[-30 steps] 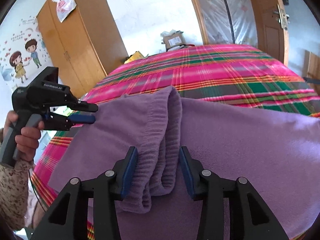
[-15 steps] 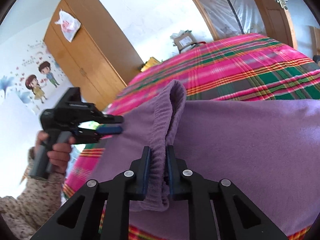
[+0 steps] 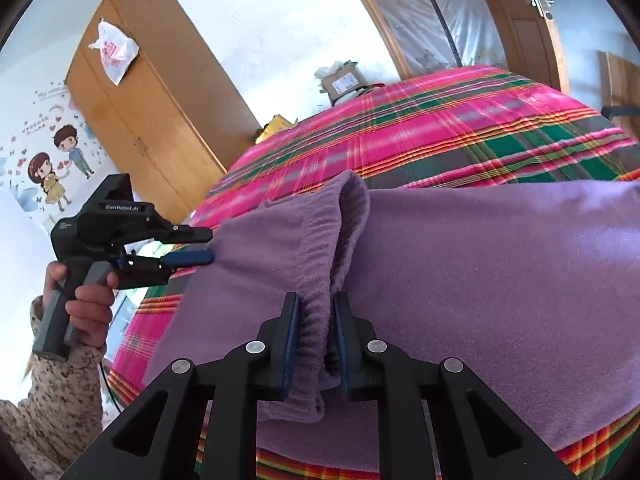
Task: Fold clothes
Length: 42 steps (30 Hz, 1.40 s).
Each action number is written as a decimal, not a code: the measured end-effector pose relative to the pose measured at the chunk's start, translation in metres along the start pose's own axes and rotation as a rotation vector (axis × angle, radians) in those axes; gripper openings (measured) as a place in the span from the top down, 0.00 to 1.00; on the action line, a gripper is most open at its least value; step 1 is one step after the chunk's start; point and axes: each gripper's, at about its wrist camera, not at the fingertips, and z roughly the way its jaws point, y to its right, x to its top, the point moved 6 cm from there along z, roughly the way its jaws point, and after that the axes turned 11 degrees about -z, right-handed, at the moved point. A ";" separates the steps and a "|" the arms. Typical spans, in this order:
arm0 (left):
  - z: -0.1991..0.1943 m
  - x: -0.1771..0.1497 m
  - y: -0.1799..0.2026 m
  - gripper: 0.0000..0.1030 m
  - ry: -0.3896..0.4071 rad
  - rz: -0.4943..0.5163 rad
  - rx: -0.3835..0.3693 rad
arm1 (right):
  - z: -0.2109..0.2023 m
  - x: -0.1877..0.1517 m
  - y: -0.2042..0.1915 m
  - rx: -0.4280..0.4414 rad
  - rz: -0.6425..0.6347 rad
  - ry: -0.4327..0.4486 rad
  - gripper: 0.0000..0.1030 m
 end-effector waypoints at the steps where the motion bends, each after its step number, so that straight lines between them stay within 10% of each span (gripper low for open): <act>1: -0.001 0.000 0.000 0.72 0.002 -0.001 -0.002 | 0.003 -0.002 0.001 -0.011 -0.008 -0.018 0.83; 16: -0.010 0.007 -0.001 0.71 0.038 -0.024 -0.039 | -0.008 0.034 -0.021 -0.109 -0.225 0.089 0.76; 23: -0.005 0.007 0.000 0.71 0.033 -0.023 -0.024 | 0.047 0.056 -0.021 -0.074 -0.342 -0.056 0.76; 29: 0.000 0.009 -0.005 0.71 0.022 -0.029 -0.014 | 0.076 0.047 -0.003 -0.216 -0.370 -0.170 0.76; 42: -0.016 0.002 -0.015 0.71 0.049 -0.015 0.001 | 0.060 0.040 0.008 -0.249 -0.322 -0.133 0.76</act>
